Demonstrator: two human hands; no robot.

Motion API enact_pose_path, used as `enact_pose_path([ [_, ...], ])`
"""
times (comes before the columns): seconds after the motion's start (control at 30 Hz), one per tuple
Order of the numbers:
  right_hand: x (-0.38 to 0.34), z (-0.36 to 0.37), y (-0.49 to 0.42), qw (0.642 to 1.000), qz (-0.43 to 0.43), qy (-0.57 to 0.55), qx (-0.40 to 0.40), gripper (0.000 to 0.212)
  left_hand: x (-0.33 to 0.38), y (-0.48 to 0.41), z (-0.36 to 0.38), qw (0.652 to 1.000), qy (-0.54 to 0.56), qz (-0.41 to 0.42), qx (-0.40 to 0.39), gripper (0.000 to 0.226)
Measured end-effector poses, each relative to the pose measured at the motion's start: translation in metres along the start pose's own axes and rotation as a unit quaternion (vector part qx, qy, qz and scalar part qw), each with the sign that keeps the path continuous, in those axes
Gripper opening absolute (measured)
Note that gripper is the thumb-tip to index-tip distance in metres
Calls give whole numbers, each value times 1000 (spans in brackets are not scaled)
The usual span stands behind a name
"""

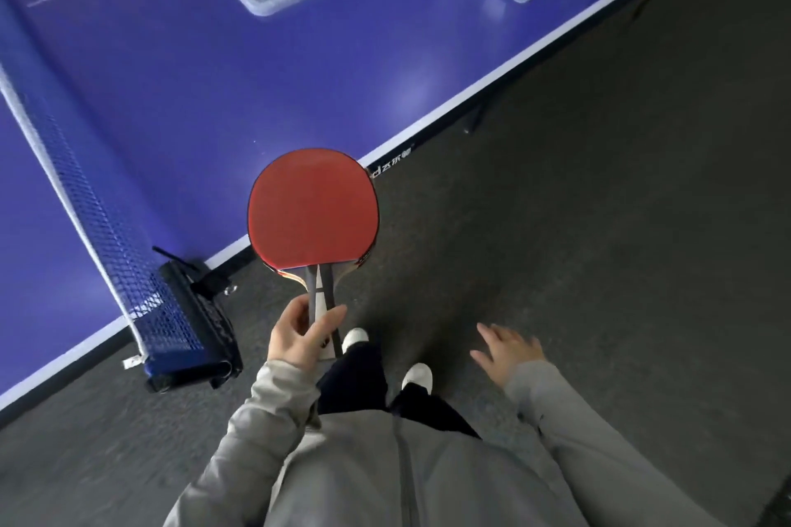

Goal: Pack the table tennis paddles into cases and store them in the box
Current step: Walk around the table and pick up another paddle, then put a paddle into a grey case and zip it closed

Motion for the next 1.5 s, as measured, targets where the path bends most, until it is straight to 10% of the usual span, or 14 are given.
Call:
enact_pose_path([
  [0.77,-201,-286,-196,962,-146,194,121,62,134,-212,-127,970,190,21,149,29],
  [1.5,-276,-311,-264,947,-201,237,86,76,78,-276,-167,961,119,-128,217,24],
])
Point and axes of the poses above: each hand's wrist, its own y-axis away from the middle knuckle, its own z-axis out of the palm, x = y × z, the point moved 10 cm from there along -y, towards the middle knuckle, and after that the axes turned 8 degrees about -z, right-handed, at the moved point
